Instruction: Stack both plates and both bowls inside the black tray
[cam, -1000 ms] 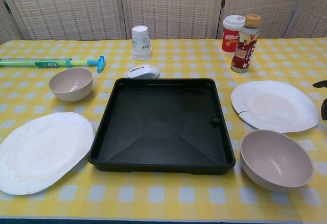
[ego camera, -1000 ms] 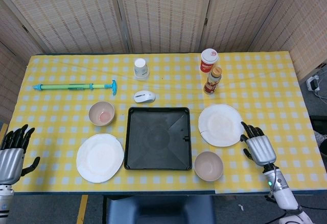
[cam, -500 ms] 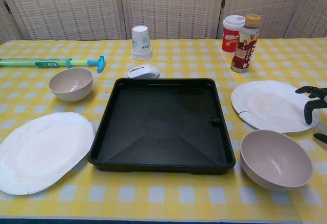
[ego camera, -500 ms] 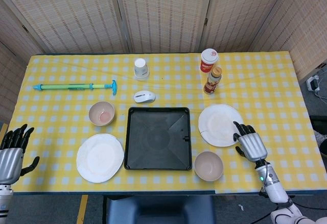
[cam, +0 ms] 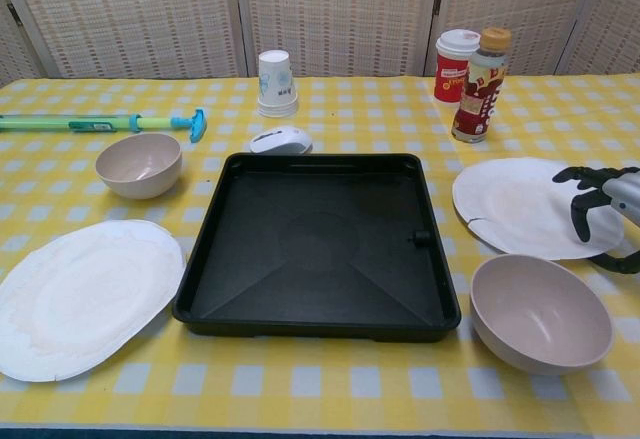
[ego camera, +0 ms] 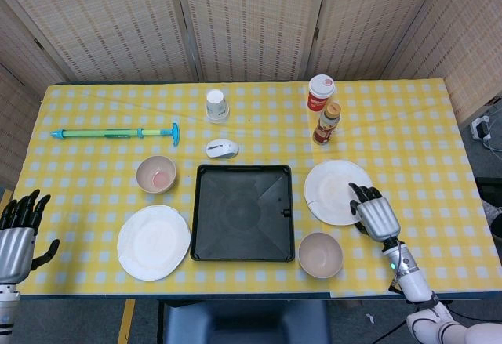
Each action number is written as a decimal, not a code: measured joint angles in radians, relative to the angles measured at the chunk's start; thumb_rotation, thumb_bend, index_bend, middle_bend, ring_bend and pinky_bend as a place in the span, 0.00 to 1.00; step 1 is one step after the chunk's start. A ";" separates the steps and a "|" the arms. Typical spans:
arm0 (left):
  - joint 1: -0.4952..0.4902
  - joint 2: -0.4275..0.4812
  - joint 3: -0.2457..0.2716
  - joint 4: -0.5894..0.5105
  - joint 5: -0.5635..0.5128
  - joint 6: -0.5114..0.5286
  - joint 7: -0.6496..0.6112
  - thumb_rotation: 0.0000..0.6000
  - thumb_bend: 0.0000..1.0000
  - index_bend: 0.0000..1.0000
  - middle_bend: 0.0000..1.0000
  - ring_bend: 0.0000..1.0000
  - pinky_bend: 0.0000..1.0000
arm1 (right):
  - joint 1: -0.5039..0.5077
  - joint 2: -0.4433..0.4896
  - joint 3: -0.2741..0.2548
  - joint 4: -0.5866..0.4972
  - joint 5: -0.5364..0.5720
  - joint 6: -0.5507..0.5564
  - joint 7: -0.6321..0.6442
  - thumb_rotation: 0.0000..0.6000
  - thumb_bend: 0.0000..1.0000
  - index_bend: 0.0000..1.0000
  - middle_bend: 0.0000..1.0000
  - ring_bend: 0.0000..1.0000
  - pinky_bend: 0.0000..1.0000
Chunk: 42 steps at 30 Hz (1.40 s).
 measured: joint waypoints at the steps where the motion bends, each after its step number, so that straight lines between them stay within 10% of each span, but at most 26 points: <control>1: 0.000 0.000 0.000 0.001 0.001 0.000 -0.001 1.00 0.36 0.00 0.00 0.00 0.00 | 0.002 -0.003 0.000 0.006 -0.001 0.002 0.003 1.00 0.46 0.63 0.19 0.21 0.25; 16: 0.001 0.001 -0.001 0.003 0.002 0.005 -0.006 1.00 0.36 0.00 0.00 0.00 0.00 | 0.010 -0.021 0.008 0.039 -0.009 0.094 0.028 1.00 0.57 0.71 0.24 0.24 0.29; 29: -0.003 0.003 0.002 -0.004 0.006 -0.005 -0.010 1.00 0.36 0.00 0.00 0.00 0.00 | 0.002 0.077 0.032 -0.205 -0.102 0.369 -0.055 1.00 0.57 0.72 0.26 0.27 0.33; 42: 0.006 0.020 0.000 -0.009 0.011 0.012 -0.048 1.00 0.36 0.00 0.00 0.00 0.00 | 0.146 0.002 0.044 -0.284 -0.153 0.236 -0.138 1.00 0.57 0.72 0.27 0.27 0.33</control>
